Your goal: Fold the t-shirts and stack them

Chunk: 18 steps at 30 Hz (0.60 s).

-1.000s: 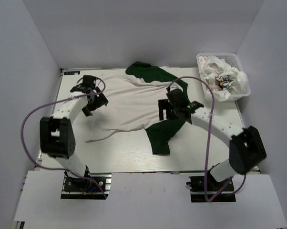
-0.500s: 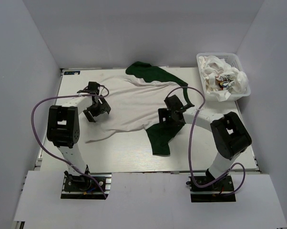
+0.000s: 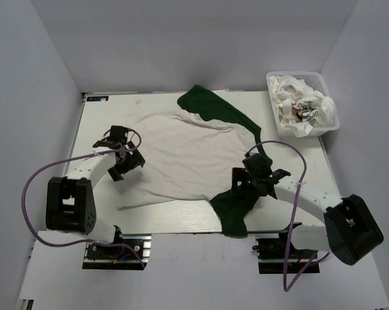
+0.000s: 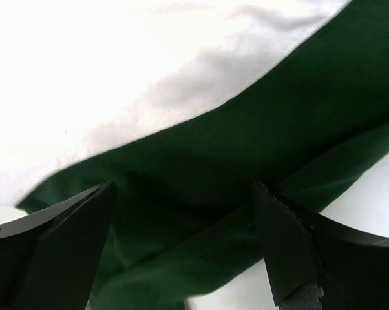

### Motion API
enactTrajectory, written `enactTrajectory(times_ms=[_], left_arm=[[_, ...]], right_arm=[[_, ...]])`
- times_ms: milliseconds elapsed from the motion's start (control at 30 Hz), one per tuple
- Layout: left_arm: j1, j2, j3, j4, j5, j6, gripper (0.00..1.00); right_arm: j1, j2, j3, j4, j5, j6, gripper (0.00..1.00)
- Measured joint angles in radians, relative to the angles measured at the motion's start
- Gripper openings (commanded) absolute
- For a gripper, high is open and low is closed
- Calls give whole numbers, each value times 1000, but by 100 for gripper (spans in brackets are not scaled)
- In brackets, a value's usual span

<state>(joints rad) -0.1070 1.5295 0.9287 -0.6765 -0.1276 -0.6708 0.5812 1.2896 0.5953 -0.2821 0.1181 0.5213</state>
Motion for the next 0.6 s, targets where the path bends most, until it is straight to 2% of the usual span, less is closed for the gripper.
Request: enactTrajectory(times_ms=[167,300,400,467,600], left_arm=[[0,-145,-4,-8,-3,-10,100],[1,-88,103,-26,-16,-10,100],[3,38,235,-17,-32,-6,100],[7,125,311,-4,-49,2,100],[16,280,433,-2,-80,12,100]], right_arm=[[26,-137,3,-179,-14,-26,90],[25,-108,172,-200,60,-89,90],[17,57,408,-183,145,-122,90],[3,233,613,-146,180,-145,90],[-45,562,990,-139,164,-194,90]])
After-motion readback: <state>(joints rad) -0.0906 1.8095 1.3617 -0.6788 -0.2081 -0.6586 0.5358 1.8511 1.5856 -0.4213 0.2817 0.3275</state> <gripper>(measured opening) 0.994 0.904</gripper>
